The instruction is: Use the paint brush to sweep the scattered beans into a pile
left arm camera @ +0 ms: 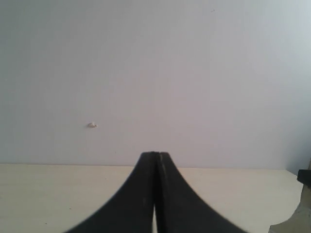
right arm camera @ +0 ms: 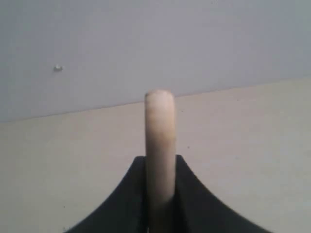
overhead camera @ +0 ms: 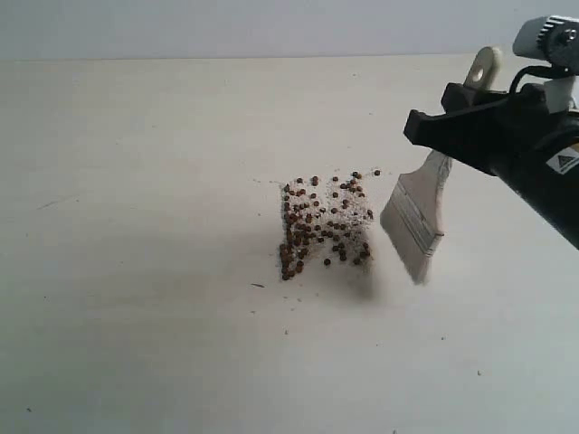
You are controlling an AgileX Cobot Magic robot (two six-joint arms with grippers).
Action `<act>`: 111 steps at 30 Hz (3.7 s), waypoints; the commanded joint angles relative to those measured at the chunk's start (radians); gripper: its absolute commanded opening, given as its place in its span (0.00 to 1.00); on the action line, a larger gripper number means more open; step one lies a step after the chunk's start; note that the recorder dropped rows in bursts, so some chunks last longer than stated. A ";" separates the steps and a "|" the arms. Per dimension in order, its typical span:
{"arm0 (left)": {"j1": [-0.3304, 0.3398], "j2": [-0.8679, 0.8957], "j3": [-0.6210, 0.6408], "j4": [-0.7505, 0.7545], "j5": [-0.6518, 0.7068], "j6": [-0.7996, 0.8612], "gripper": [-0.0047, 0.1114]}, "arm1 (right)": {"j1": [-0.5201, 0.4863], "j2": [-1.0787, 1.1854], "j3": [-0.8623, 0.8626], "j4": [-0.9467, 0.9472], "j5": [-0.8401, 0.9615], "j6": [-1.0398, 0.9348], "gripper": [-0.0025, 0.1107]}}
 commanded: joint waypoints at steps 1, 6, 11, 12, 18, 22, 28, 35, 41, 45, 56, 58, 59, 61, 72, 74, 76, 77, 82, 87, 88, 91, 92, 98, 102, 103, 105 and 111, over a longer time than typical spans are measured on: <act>0.000 -0.003 0.003 -0.001 -0.003 0.000 0.04 | -0.005 -0.112 -0.001 -0.073 0.076 -0.091 0.02; 0.000 -0.003 0.003 -0.001 -0.003 0.000 0.04 | -0.005 -0.231 -0.001 -0.267 0.152 -0.096 0.02; 0.000 -0.003 0.003 -0.001 -0.003 0.000 0.04 | -0.005 -0.265 -0.001 -0.556 0.231 0.063 0.02; 0.000 -0.003 0.003 -0.001 -0.003 0.000 0.04 | -0.005 -0.263 -0.001 -0.611 0.235 0.096 0.02; 0.000 -0.003 0.003 -0.001 -0.003 0.000 0.04 | -0.005 -0.263 -0.001 -0.941 0.178 0.344 0.02; 0.000 -0.003 0.003 -0.001 -0.003 0.000 0.04 | -0.005 -0.263 -0.015 -1.173 0.124 0.532 0.02; 0.000 -0.003 0.003 -0.001 -0.003 0.000 0.04 | -0.005 -0.261 -0.116 -1.620 0.124 0.891 0.02; 0.000 -0.003 0.003 -0.001 -0.003 0.000 0.04 | -0.031 -0.201 -0.186 -1.983 0.075 1.145 0.02; 0.000 -0.003 0.003 -0.001 -0.003 0.000 0.04 | -0.148 -0.152 -0.272 -2.317 -0.050 1.439 0.02; 0.000 -0.003 0.003 -0.001 -0.003 0.000 0.04 | -0.235 -0.107 -0.289 -2.274 -0.189 1.409 0.02; 0.000 -0.003 0.003 -0.001 -0.003 0.000 0.04 | -0.301 0.196 -0.240 -1.870 -0.468 1.019 0.02; 0.000 -0.003 0.003 -0.001 -0.003 0.000 0.04 | -0.302 0.249 -0.240 -1.878 -0.468 0.973 0.02; 0.000 -0.003 0.003 -0.001 -0.003 0.000 0.04 | -0.306 0.278 -0.240 -1.880 -0.468 0.954 0.02; 0.000 -0.003 0.003 -0.001 -0.003 0.000 0.04 | -0.319 0.331 -0.242 -1.886 -0.468 0.932 0.02; 0.000 -0.003 0.003 -0.001 -0.003 0.000 0.04 | -0.384 0.483 -0.242 -1.844 -0.468 0.772 0.02; 0.000 -0.003 0.003 -0.001 -0.003 0.000 0.04 | -0.384 0.483 -0.244 -1.790 -0.468 0.724 0.02; 0.000 -0.003 0.003 -0.001 -0.003 0.000 0.04 | -0.384 0.483 -0.273 -1.761 -0.388 0.705 0.02; 0.000 -0.003 0.003 -0.001 -0.003 0.000 0.04 | -0.384 0.483 -0.292 -1.755 -0.364 0.703 0.02; 0.000 -0.003 0.003 -0.001 -0.003 0.000 0.04 | -0.384 0.483 -0.380 -1.755 -0.281 0.717 0.02; 0.000 -0.003 0.003 -0.001 -0.003 0.000 0.04 | -0.384 0.483 -0.441 -1.808 -0.280 0.796 0.02; 0.000 -0.003 0.003 -0.001 -0.003 0.000 0.04 | -0.384 0.483 -0.448 -1.836 -0.325 0.825 0.02; 0.000 -0.003 0.003 -0.001 -0.003 0.000 0.04 | -0.384 0.456 -0.448 -1.850 -0.409 0.854 0.02; 0.000 -0.003 0.003 -0.001 -0.003 0.000 0.04 | -0.384 0.443 -0.448 -1.852 -0.409 0.867 0.02; 0.000 -0.003 0.003 -0.001 -0.003 0.000 0.04 | -0.384 0.268 -0.448 -1.850 -0.305 0.917 0.02; 0.000 -0.003 0.003 -0.001 -0.003 0.000 0.04 | -0.384 0.187 -0.448 -1.792 -0.062 0.913 0.02; 0.000 -0.003 0.003 -0.001 -0.003 0.000 0.04 | -0.384 0.179 -0.448 -1.766 -0.001 0.904 0.02; 0.000 -0.003 0.003 -0.001 -0.003 0.000 0.04 | -0.384 0.183 -0.448 -1.661 0.122 0.791 0.02; 0.000 -0.003 0.003 -0.001 -0.003 0.000 0.04 | -0.402 0.245 -0.444 -1.242 0.130 0.426 0.02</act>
